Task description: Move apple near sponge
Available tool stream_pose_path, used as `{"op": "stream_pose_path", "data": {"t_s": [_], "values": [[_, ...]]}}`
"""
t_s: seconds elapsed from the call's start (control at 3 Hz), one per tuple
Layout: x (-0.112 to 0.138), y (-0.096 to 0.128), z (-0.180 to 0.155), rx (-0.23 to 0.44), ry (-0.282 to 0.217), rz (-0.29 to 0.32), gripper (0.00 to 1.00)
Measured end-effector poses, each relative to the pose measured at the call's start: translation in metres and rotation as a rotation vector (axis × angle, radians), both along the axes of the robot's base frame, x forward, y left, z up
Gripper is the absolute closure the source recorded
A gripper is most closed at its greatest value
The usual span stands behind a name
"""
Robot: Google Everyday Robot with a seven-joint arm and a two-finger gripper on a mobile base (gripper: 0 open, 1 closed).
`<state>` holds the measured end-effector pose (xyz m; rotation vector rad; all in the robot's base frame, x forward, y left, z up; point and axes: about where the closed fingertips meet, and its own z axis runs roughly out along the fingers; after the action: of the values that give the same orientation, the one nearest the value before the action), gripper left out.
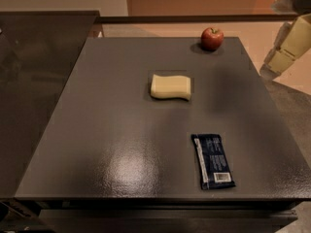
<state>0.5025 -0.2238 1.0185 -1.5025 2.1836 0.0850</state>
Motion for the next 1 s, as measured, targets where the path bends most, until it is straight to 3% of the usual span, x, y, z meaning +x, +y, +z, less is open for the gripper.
{"op": "stream_pose_path", "data": {"t_s": [1.0], "values": [[0.034,-0.005,0.05,0.133,-0.036,-0.088,0.0]]}}
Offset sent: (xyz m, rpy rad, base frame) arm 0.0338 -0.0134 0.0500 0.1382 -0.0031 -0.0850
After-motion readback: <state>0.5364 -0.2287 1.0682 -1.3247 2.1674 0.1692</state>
